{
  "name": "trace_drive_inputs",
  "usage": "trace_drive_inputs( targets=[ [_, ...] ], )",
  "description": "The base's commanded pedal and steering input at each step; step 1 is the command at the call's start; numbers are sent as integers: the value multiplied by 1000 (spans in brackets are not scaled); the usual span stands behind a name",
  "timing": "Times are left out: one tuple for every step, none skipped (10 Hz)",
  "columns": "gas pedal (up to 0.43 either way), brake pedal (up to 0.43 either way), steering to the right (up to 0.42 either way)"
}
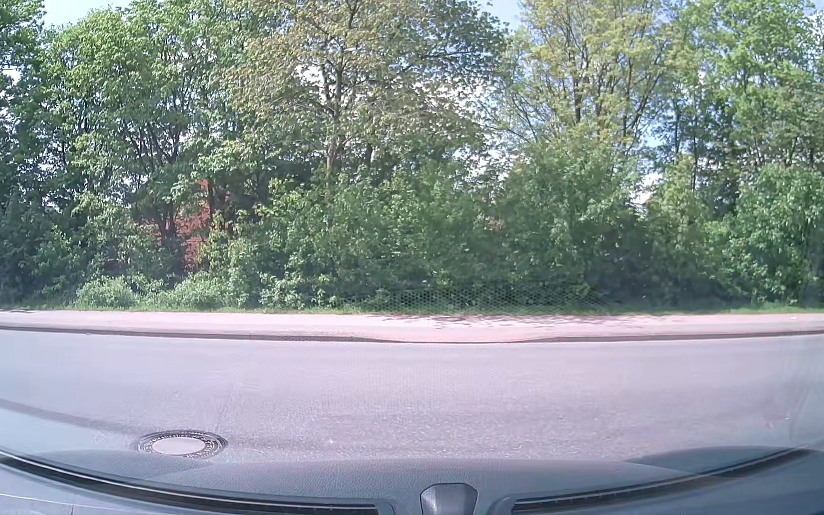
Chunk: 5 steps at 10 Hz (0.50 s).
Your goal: Follow the waypoints while adhering to traffic rules and regulations
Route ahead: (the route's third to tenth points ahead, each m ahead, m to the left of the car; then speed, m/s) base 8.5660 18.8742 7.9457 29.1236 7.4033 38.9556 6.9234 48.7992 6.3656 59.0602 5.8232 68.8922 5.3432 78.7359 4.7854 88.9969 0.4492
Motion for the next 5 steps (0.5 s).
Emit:
trace_drive_inputs(
  targets=[
    [0,0,-94],
    [0,0,-115],
    [0,0,-135],
    [0,0,-150],
    [0,0,-177]
  ],
)
